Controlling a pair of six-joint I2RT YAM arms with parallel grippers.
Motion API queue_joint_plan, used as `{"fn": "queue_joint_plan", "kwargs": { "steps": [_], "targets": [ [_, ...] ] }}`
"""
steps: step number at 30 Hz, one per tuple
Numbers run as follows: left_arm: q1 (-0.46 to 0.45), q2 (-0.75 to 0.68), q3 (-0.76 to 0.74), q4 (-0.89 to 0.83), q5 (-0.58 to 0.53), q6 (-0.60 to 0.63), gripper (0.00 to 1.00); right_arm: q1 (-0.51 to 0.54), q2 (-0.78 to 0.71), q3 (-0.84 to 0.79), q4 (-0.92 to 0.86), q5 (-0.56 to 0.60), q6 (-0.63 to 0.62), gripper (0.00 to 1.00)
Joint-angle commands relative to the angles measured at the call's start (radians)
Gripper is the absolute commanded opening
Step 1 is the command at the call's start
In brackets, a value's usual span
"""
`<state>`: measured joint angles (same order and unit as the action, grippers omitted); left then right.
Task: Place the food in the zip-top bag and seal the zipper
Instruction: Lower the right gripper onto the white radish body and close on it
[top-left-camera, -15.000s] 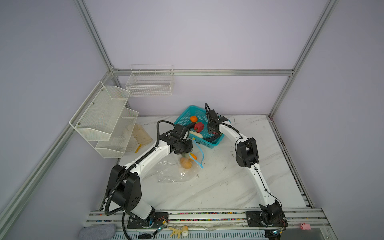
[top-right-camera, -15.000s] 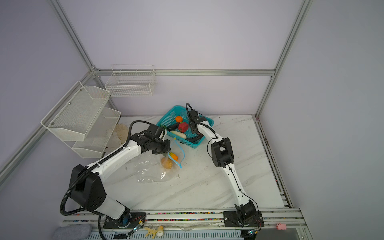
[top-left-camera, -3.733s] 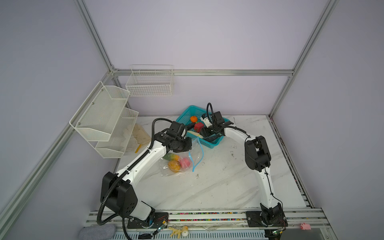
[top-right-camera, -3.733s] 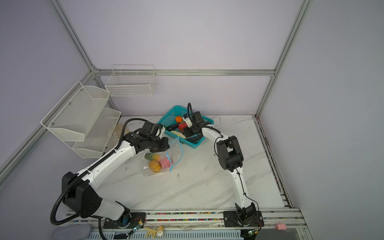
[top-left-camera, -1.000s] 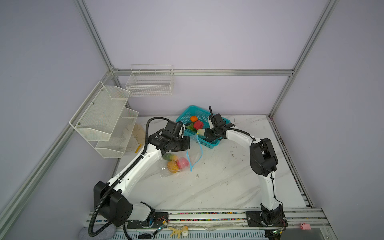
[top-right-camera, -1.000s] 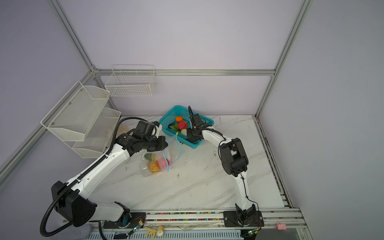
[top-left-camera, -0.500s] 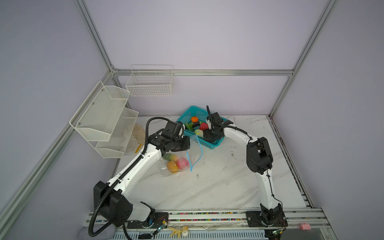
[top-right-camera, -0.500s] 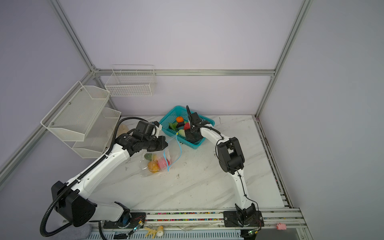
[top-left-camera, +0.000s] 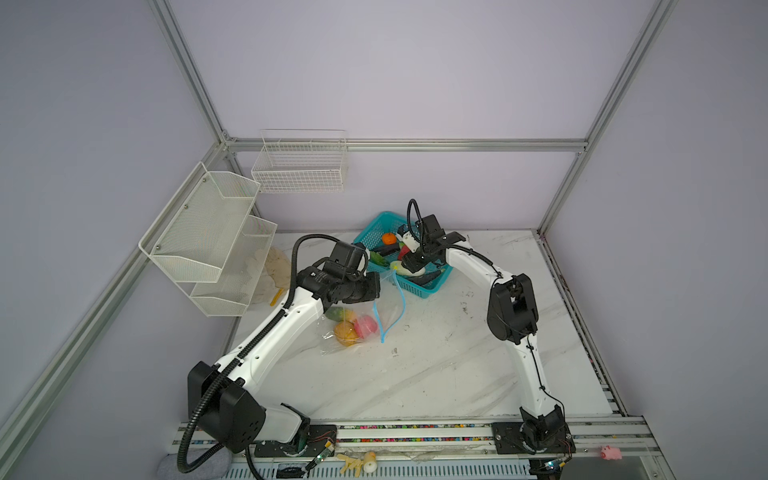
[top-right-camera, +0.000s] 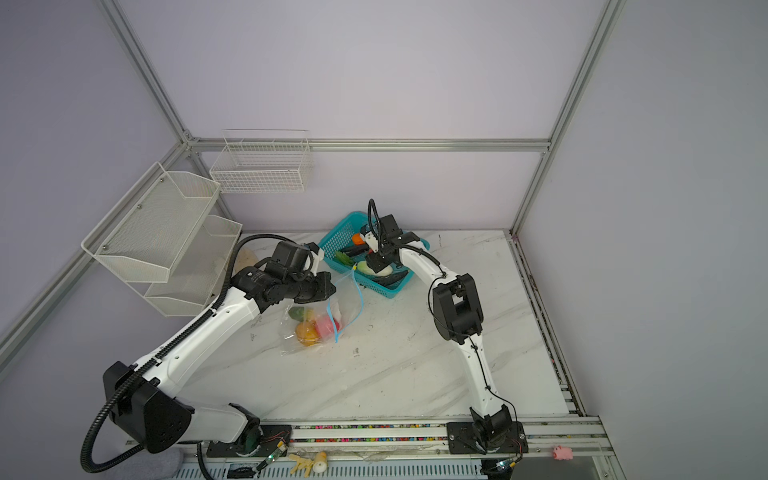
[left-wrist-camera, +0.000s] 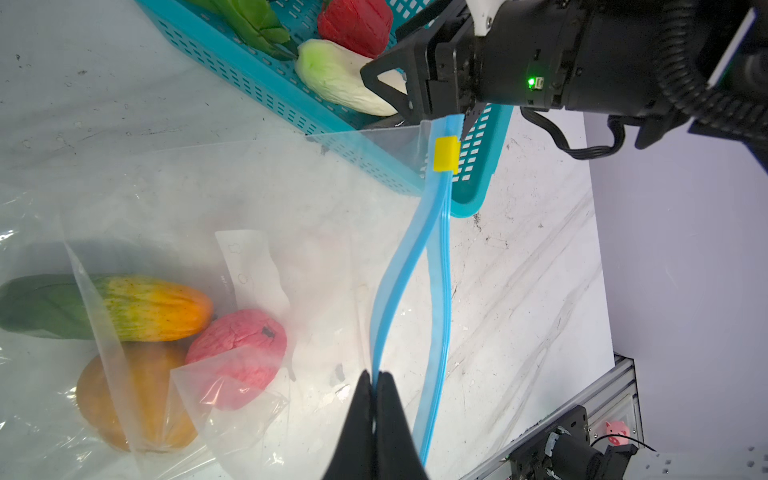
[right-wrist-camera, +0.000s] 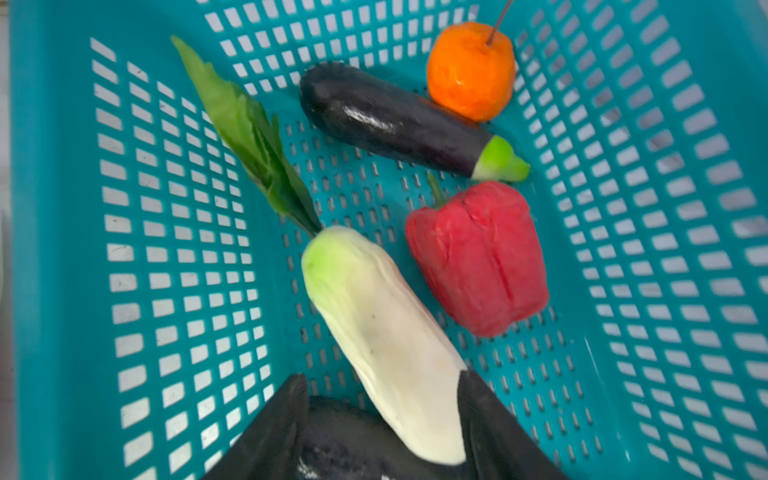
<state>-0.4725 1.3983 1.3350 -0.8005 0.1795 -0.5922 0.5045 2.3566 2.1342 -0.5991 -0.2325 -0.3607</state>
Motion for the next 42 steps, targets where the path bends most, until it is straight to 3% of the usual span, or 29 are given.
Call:
{"fn": "queue_joint_plan", "kwargs": {
  "steps": [1,7,17,29,36,42],
  "targets": [
    [0.004,-0.001,-0.005,0.036,0.016,-0.018,0.00,0.004,0.055,0.059,-0.009,-0.071,-0.094,0.61],
    [0.003,0.007,0.009,0.035,0.022,-0.019,0.00,0.018,0.177,0.239,-0.089,-0.072,-0.115,0.62],
    [0.004,0.006,0.009,0.029,0.019,-0.018,0.00,0.044,0.281,0.334,-0.109,-0.009,-0.112,0.71],
    [0.004,0.003,0.012,0.023,0.012,-0.019,0.00,0.057,0.318,0.375,-0.112,0.050,-0.097,0.77],
    [0.005,0.006,0.015,0.022,0.011,-0.020,0.00,0.057,0.292,0.370,-0.164,0.085,-0.119,0.87],
    [0.004,0.006,0.018,0.021,0.009,-0.020,0.00,0.058,0.305,0.395,-0.197,0.094,-0.119,0.87]
  ]
}}
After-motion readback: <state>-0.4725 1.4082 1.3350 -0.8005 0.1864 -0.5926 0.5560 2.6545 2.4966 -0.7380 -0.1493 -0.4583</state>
